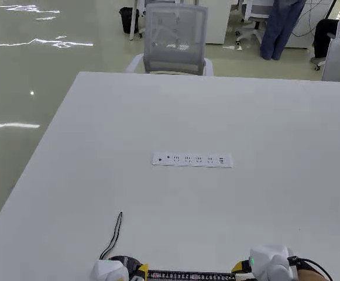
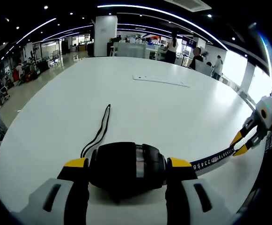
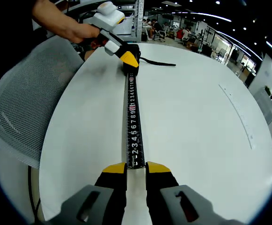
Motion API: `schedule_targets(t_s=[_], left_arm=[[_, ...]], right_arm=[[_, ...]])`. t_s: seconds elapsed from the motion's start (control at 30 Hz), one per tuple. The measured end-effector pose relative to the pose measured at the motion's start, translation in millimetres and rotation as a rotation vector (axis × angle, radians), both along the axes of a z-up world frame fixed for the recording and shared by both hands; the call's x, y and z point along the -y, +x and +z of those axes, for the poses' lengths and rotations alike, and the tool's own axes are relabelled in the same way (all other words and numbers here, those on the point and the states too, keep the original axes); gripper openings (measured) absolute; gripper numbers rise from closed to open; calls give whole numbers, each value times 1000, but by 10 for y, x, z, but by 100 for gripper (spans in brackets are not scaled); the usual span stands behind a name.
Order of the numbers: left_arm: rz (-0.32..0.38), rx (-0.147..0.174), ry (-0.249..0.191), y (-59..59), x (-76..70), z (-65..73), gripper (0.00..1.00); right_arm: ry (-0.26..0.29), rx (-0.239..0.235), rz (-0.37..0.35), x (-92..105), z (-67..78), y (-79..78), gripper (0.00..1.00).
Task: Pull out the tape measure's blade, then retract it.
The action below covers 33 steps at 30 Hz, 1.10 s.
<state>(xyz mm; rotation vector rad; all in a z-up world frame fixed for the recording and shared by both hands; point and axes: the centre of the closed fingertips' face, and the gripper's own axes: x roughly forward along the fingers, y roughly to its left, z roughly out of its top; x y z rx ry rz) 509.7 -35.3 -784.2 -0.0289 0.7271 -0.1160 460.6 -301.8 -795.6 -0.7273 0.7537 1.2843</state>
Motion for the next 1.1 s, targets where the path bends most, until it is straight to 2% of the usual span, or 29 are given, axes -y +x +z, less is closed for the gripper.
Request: schedule_targets(t_s=[0.73, 1.1], left_arm=[[-5, -11, -4, 17, 4, -22, 64], [0, -12, -23, 21, 3, -31, 64]], right_arm=[[0, 2, 7, -28, 8, 48, 13], [0, 4, 6, -48, 16, 61, 13]])
